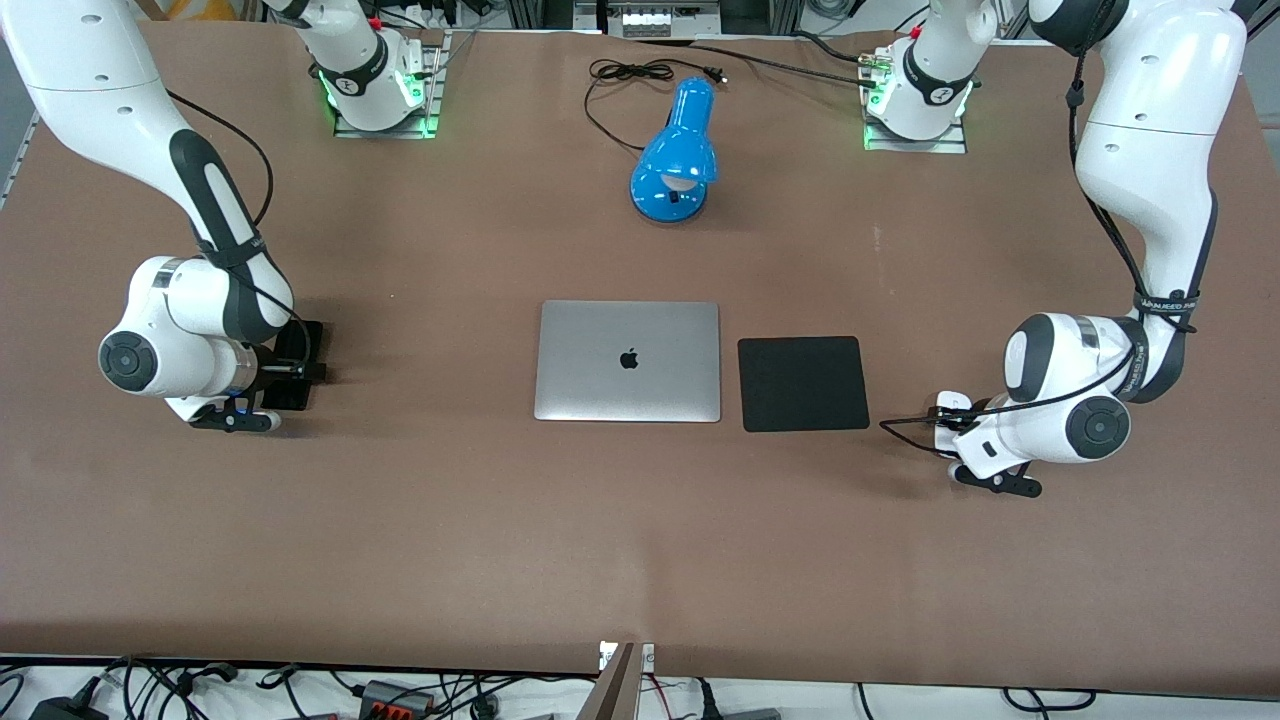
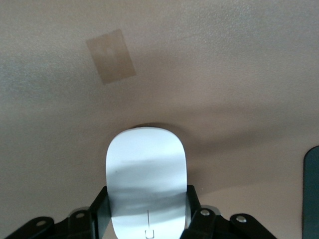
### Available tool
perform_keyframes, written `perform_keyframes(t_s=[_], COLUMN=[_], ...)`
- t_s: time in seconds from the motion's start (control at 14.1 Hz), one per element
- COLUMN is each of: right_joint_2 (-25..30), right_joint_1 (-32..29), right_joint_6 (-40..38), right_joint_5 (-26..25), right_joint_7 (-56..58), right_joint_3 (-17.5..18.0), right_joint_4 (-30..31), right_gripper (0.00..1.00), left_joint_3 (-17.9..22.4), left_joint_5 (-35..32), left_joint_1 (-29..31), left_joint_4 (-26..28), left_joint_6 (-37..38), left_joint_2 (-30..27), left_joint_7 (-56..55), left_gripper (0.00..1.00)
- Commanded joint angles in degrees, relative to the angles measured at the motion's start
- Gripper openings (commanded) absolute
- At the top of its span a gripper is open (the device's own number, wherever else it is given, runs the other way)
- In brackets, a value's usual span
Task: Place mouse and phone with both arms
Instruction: 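Carry the phone toward the laptop while the left gripper carries the mouse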
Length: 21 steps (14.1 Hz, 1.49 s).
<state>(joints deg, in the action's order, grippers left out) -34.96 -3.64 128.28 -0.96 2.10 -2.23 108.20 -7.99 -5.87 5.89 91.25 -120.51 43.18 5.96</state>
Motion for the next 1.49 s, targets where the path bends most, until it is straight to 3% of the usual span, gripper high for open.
perform_keyframes(t_s=[0.0, 0.14, 0.28, 0.5, 0.64, 0.85, 1.13, 1.42], right_joint_2=[0.07, 0.07, 0.25, 1.12, 2.35, 2.27, 1.92, -0.36], right_joint_1=[-0.84, -0.84, -0.67, -0.76, -0.14, 0.03, 4.76, 11.1], right_joint_6=[0.05, -0.83, -2.32, -2.94, -8.62, -16.99, -15.95, -11.83], right_joint_5=[1.05, 1.05, 1.05, 1.05, 1.14, 1.14, 5.95, 5.8], right_joint_7=[1.33, 1.33, 1.33, 2.73, 2.47, 1.77, -1.57, -9.55], right_joint_3=[0.91, 0.82, 0.82, 0.91, 1.43, 5.29, 7.32, 7.24], right_joint_4=[0.35, 0.35, 0.17, -0.7, -4.55, -13.16, -14.5, -15.21], right_gripper=[0.79, 0.51, 0.32, 0.27, 0.27, 0.27, 0.27, 0.27], left_joint_3=[-0.36, -0.53, -2.63, -7.99, -8.01, -8.09, -8.01, -8.01], left_joint_5=[-0.64, -0.11, 1.03, 2.44, 2.44, 2.97, 2.62, 2.62], left_joint_1=[-2.01, -4.83, -6.5, -7.12, -9.23, -11.07, -13.01, -12.84], left_joint_4=[0.08, -2.2, -3.18, -2.57, -2.39, -1.95, -0.63, -0.54], left_joint_6=[3.93, 9.03, 13.52, 13.2, 10.66, 8.45, 3.35, 3.0], left_joint_2=[-2.57, -3.45, -3.46, -3.11, -2.23, -1.7, -0.47, -0.29], left_joint_7=[-1.47, -4.89, -9.01, -21.59, -22.05, -23.01, -26.35, -26.44], left_gripper=[0.4, 0.39, 0.4, 0.4, 0.4, 0.4, 0.4, 0.41])
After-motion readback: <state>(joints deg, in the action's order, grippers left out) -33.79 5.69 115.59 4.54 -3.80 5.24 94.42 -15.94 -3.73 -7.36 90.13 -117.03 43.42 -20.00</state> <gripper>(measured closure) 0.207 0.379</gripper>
